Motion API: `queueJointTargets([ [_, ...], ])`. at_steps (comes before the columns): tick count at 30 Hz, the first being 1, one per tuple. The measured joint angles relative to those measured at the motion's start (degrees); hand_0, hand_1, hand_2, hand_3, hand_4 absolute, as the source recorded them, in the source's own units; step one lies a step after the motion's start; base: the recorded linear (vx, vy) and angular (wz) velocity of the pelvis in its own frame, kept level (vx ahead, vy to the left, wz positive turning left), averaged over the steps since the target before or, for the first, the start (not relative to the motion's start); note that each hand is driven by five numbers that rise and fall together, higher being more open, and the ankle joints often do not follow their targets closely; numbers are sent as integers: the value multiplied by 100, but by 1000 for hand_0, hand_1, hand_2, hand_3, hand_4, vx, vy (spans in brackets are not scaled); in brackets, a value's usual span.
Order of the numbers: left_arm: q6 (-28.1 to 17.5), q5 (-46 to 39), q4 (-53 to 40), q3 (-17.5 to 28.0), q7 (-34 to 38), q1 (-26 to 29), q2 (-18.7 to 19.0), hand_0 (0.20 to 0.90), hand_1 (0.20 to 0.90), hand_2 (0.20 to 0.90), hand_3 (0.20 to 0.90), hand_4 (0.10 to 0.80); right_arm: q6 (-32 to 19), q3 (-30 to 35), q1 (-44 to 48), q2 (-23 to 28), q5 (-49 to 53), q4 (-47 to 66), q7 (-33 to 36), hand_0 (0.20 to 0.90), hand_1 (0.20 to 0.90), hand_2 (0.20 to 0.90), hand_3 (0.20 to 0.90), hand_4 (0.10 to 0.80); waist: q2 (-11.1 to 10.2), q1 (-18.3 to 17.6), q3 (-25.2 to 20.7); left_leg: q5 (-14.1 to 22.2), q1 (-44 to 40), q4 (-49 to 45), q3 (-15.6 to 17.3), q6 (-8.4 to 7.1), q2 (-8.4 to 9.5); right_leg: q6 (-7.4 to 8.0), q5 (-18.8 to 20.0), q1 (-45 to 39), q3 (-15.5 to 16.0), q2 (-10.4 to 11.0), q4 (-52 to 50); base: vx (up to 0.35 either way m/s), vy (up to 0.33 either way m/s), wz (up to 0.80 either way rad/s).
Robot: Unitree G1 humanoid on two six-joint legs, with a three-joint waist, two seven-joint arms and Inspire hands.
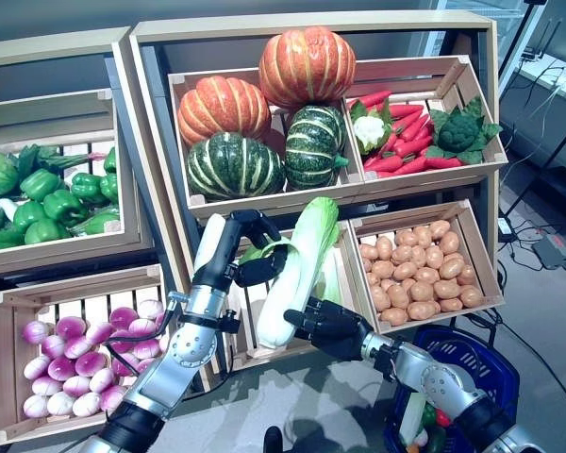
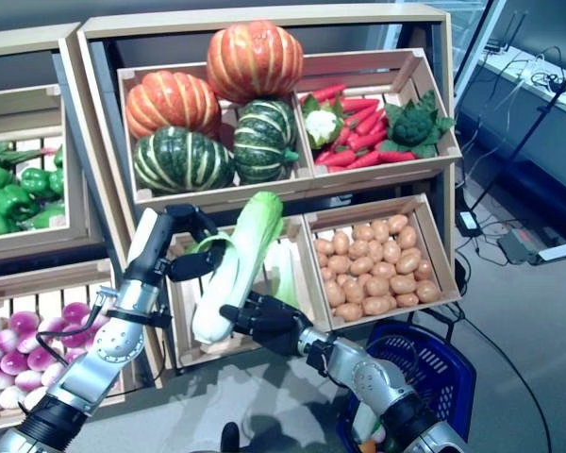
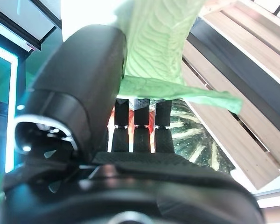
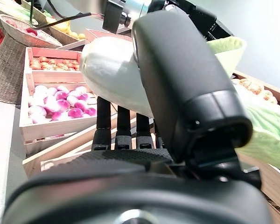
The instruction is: Put vegetables into the basket
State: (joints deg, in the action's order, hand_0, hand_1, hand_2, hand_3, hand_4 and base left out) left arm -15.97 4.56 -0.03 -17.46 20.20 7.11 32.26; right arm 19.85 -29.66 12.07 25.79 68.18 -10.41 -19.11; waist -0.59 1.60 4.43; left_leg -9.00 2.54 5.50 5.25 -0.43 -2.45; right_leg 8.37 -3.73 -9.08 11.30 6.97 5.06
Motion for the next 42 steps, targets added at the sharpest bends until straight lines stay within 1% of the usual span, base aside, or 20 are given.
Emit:
queueJointTargets([
  [1,0,-47,0,0,-2,0,0,592,592,592,592,595,-3,3,0,4,1,1,0,300,300,300,300,400,0,-1,0,0,0,0,0,0,0,0,0,1,0,0,0,0,0,0],
  [2,0,-100,0,0,-9,0,0,900,900,900,900,800,-14,6,0,7,1,1,0,300,300,300,300,400,0,-1,0,-1,0,0,0,1,0,0,0,1,-1,0,0,0,0,0],
  [5,-1,-122,0,1,-49,0,-2,900,900,900,900,800,-37,17,-1,16,1,12,5,300,300,300,300,400,0,-14,0,0,1,0,3,0,-1,0,0,5,-4,0,0,0,0,0],
  [8,-3,-397,-5,18,-142,-1,-12,900,900,900,900,800,-69,92,-18,58,1,47,41,300,300,300,300,400,-1,-32,0,7,4,1,11,-7,-3,0,0,15,-14,0,0,0,0,0],
  [11,-4,-783,-6,34,-451,-2,-14,900,900,900,900,800,-92,350,-98,115,-13,184,46,300,300,300,300,400,-2,-38,1,11,12,1,32,-7,-6,1,1,41,-34,1,-4,-10,-6,-3],
  [15,-4,-1240,-7,41,-815,-8,-18,900,900,900,900,800,-191,584,-194,346,-19,461,48,300,300,300,300,400,-8,-59,5,14,4,1,106,3,-15,3,3,63,-115,4,-2,-22,-14,-9],
  [17,-3,-1460,-7,48,-990,-26,-33,900,900,900,900,800,-268,932,-382,415,-24,676,48,300,300,300,300,400,-16,-73,14,15,9,-3,129,2,-20,3,3,83,-135,4,-2,-43,-23,-6],
  [22,-1,-1806,-6,60,-1303,-99,-52,900,900,900,900,800,-677,1528,-528,502,-28,786,53,300,300,300,300,400,-80,-151,75,20,7,-11,152,-6,-30,3,3,95,-159,-1,0,-10,-9,-2],
  [26,3,-1896,-3,99,-1396,-242,-60,900,900,900,900,800,-944,1864,-584,502,-29,928,191,300,300,300,300,400,-102,-258,106,29,9,-14,186,-11,-38,2,3,140,-190,-1,0,-21,-12,-4],
  [29,12,-1900,-1,123,-1411,-258,-89,900,900,900,900,800,-1160,2160,-614,484,-35,958,448,300,300,300,300,400,-118,-253,150,38,10,-13,241,-10,-47,2,5,151,-260,-3,0,-24,-16,-10],
  [31,17,-1907,-1,236,-1439,-276,-156,900,900,900,900,800,-1368,2367,-668,429,-40,968,618,300,300,300,300,400,-136,-260,179,47,6,-21,268,-9,-47,3,6,158,-280,3,1,-49,-16,-6],
  [33,31,-2135,8,320,-1441,-279,-205,900,900,900,900,800,-1579,2695,-760,235,-48,978,859,300,300,300,300,400,-150,-275,204,52,13,-34,278,-11,-47,5,7,171,-285,3,0,-25,-8,-1],
  [38,68,-2342,58,356,-1435,-280,-221,900,900,900,900,800,-2092,3231,-815,-106,-48,942,1544,300,300,300,300,400,-149,-333,211,62,63,-35,298,-13,-47,5,7,253,-320,5,-1,-22,-12,-3],
  [40,103,-2345,76,358,-1435,-291,-221,900,900,900,900,800,-2321,3428,-818,-239,-38,773,1835,300,300,300,300,400,-155,-366,215,71,65,-34,310,-18,-49,6,7,269,-329,6,0,16,-8,-2],
  [42,151,-2347,77,358,-1435,-329,-221,900,900,900,900,800,-2438,3622,-859,-262,-25,486,2088,300,300,300,300,400,-157,-380,217,85,64,-34,330,-23,-53,6,6,279,-348,6,1,27,-24,-6],
])
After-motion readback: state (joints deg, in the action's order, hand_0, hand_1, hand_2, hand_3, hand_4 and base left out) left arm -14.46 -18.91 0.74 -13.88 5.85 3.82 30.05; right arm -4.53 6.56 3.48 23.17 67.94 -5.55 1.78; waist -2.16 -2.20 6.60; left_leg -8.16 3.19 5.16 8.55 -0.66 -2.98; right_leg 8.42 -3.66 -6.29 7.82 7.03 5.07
